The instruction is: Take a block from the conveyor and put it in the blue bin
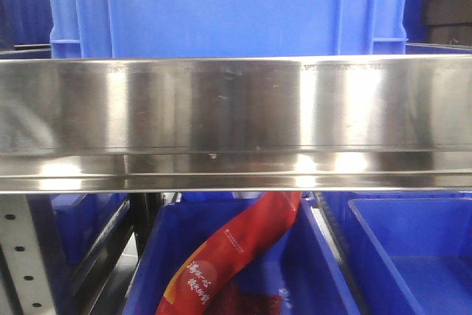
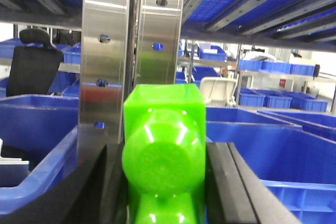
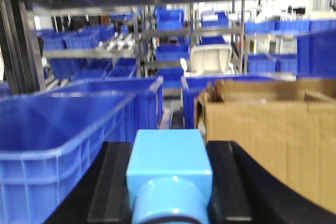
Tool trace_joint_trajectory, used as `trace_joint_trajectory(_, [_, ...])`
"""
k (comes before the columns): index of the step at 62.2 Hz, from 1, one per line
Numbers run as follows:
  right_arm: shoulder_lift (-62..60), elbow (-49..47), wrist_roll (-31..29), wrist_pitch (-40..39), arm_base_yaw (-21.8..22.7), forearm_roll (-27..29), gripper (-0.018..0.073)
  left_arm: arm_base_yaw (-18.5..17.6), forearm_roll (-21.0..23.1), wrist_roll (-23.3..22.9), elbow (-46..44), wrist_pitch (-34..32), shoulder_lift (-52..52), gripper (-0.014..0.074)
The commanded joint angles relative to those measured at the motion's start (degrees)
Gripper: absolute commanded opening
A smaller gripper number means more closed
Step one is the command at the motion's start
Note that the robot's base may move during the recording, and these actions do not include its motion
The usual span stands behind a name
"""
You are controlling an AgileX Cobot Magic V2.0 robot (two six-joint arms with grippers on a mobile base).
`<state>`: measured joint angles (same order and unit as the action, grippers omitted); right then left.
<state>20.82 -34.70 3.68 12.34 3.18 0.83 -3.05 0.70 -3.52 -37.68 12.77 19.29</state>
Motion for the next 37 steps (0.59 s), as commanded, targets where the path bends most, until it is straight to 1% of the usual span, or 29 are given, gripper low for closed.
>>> trace_joint_trajectory(1, [3.6,-0.3,-0.2,-4.8,-0.6,-0.1,-0.0162,-0.9,0.6,0.2,-2.0,-1.4,3.1,-0.0111])
trace_joint_trajectory(5, [6.4,-1.3,-0.2,-6.8,-2.0,-0.1,-0.0162,-2.3,0.6,0.7,-4.7,-1.4,6.4,-0.0111])
trace_joint_trajectory(11, [11.9,-4.0,-0.2,-8.5,-5.0,-0.1,-0.0162,-6.0,0.6,1.8,-8.3,-1.0,12.1,-0.0111])
trace_joint_trajectory(15, [16.2,-6.3,-0.2,-8.5,-7.5,-0.8,-0.0162,-9.7,0.6,3.5,-10.3,-1.2,16.2,-0.0111])
trace_joint_trajectory(21, [22.3,-10.1,-0.2,-8.5,-11.1,-1.2,-0.0162,-15.9,0.4,3.5,-13.2,-2.5,22.7,-0.0111])
trace_joint_trajectory(25, [26.4,-12.8,-0.2,-8.6,-13.6,-1.2,-0.0162,-19.4,0.3,3.5,-15.3,-3.2,26.6,-0.0111])
trace_joint_trajectory(33, [34.3,-18.5,-0.2,-8.6,-18.2,-0.8,-0.0162,-24.4,0.3,3.5,-18.6,-5.7,34.4,-0.0111])
trace_joint_trajectory(37, [38.2,-21.3,-0.2,-8.6,-20.2,-0.8,-0.0162,-25.7,0.3,3.5,-20.5,-7.4,37.9,-0.0111])
